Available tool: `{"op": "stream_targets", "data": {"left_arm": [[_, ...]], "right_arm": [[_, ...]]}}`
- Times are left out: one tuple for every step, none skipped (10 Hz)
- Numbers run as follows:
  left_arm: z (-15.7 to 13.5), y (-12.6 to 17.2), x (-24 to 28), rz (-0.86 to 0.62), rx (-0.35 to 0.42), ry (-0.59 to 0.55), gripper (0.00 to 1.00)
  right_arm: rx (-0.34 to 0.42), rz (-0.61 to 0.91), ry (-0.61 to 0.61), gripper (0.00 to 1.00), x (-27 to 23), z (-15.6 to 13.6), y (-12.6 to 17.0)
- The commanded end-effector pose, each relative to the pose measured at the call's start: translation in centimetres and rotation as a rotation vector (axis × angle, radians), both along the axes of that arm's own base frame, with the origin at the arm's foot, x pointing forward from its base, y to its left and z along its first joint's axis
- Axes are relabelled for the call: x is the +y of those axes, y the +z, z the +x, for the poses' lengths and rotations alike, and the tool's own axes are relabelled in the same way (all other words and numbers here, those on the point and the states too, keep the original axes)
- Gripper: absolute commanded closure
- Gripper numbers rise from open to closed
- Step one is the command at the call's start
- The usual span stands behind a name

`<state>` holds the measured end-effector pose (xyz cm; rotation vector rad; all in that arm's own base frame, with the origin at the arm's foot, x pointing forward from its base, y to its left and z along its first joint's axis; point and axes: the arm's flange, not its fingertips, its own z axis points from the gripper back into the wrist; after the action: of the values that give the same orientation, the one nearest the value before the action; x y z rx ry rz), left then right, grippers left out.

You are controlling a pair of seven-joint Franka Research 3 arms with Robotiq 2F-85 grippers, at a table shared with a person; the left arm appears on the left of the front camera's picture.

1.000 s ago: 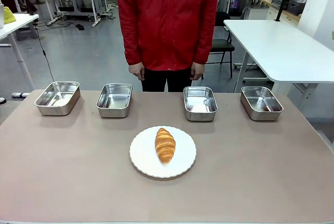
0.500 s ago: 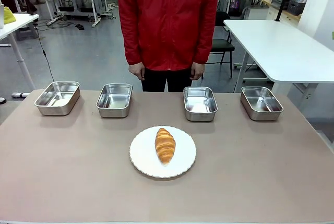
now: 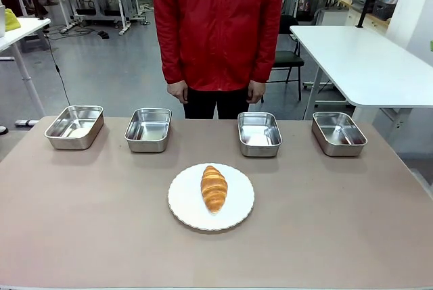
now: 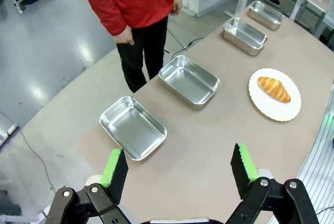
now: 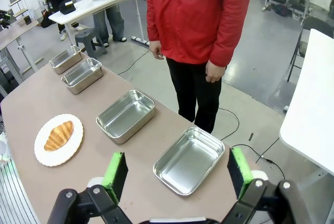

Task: Place the bread in the container.
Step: Place the Butter Roll into the Airtight Container indicated by the human.

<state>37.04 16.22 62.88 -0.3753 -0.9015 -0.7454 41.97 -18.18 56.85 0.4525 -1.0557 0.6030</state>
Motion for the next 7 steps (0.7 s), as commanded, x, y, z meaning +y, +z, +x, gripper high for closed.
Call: {"op": "stream_targets", "data": {"left_arm": [[-0.19,-0.04,0.04,0.0,-0.012,-0.015,0.0],[-0.19,-0.04,0.04,0.0,-0.012,-0.015,0.0],[-0.19,-0.04,0.04,0.0,-0.012,-0.015,0.0],[-0.19,-0.04,0.04,0.0,-0.012,-0.015,0.0],[-0.19,-0.04,0.04,0.0,-0.012,-0.015,0.0],[-0.19,-0.04,0.04,0.0,-0.012,-0.015,0.0],[-0.19,-0.04,0.04,0.0,-0.012,-0.015,0.0]], "right_arm": [[-0.003,0.0,0.002,0.0,0.08,0.0,0.1],[-0.003,0.0,0.002,0.0,0.08,0.0,0.1],[-0.003,0.0,0.002,0.0,0.08,0.0,0.1],[-0.003,0.0,0.002,0.0,0.08,0.0,0.1],[-0.003,0.0,0.002,0.0,0.08,0.0,0.1],[-0.003,0.0,0.002,0.0,0.08,0.0,0.1],[-0.003,0.0,0.002,0.0,0.08,0.0,0.1]]}}
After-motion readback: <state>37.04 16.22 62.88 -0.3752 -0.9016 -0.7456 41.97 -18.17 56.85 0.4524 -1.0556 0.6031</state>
